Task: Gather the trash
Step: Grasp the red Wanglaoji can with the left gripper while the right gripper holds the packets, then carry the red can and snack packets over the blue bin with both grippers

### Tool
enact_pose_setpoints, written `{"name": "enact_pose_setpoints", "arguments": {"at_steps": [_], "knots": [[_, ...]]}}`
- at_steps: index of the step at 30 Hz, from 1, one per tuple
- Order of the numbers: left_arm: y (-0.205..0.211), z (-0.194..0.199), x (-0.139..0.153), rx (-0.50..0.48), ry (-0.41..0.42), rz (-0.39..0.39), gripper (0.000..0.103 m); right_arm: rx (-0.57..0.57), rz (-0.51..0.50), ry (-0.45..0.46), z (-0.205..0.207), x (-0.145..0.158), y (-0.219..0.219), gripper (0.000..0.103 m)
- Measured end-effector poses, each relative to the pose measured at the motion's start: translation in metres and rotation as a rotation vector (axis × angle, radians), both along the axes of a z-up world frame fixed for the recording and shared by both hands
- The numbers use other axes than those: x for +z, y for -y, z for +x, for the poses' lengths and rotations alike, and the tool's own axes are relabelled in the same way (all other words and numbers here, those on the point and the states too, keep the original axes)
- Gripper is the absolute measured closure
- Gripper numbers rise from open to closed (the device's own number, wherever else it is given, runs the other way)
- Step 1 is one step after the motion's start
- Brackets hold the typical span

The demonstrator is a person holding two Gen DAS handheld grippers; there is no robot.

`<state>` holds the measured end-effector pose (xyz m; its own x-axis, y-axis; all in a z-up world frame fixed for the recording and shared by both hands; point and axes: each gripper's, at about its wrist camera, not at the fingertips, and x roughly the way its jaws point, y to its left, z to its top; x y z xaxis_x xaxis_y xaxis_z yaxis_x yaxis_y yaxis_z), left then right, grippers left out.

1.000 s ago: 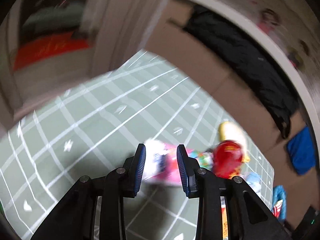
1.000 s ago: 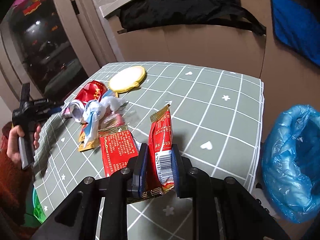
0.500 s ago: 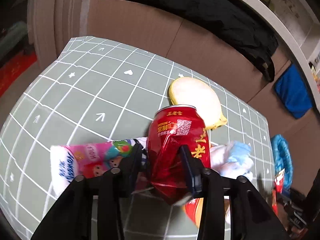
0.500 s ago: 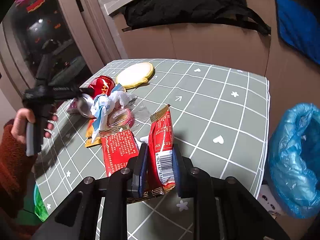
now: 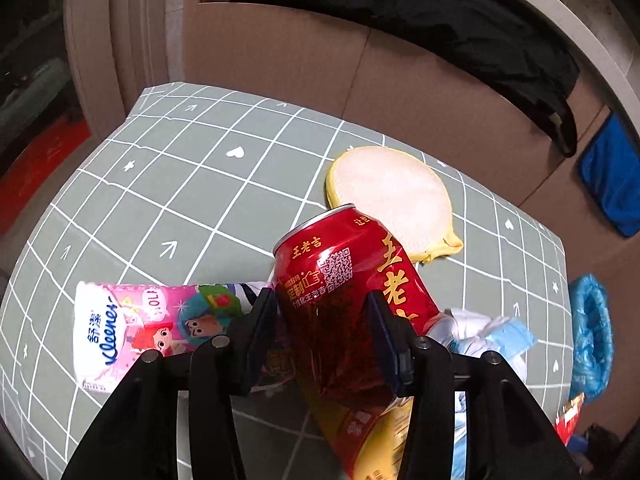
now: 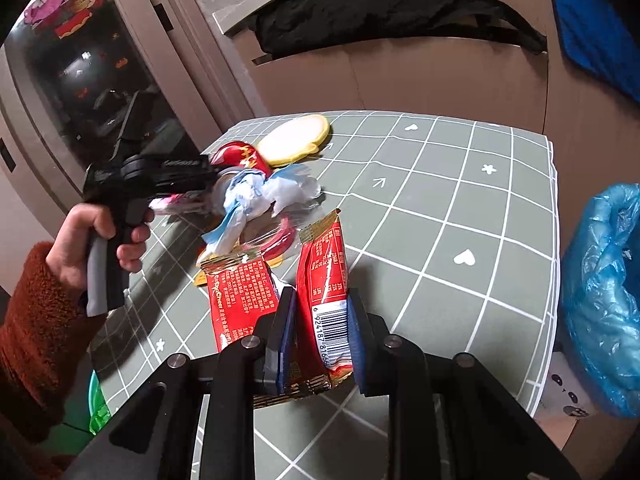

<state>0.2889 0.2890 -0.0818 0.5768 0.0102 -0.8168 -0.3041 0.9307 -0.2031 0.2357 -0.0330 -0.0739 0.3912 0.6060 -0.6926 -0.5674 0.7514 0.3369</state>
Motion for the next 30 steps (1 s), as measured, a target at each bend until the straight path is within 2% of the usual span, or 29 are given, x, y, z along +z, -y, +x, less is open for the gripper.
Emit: {"name": "enact_pose_setpoints", "arguments": {"at_steps": [1,7,12,16,19,30], "knots": [[0.004,-0.004,0.003,-0.001,0.021,0.011,0.063,-0.001,0.002,0.002,-0.002,0.000,0.000,0.079],[0.041,-0.040,0.025,-0.086,0.109,0.134,0.065,-0.028,0.010,0.026,-0.007,0.007,0.014,0.079],[0.052,-0.067,0.040,-0.122,0.146,0.120,0.066,-0.066,0.050,0.001,-0.007,0.007,0.024,0.079],[0.052,-0.088,0.053,-0.113,0.189,0.123,0.066,-0.082,0.057,0.016,-0.011,0.012,0.028,0.079],[0.050,-0.102,0.064,-0.086,0.230,0.153,0.066,-0.091,0.066,0.040,-0.011,0.021,0.028,0.079],[0.056,-0.127,0.089,-0.084,0.306,0.149,0.067,-0.102,0.053,0.174,-0.006,0.063,0.025,0.079]]}}
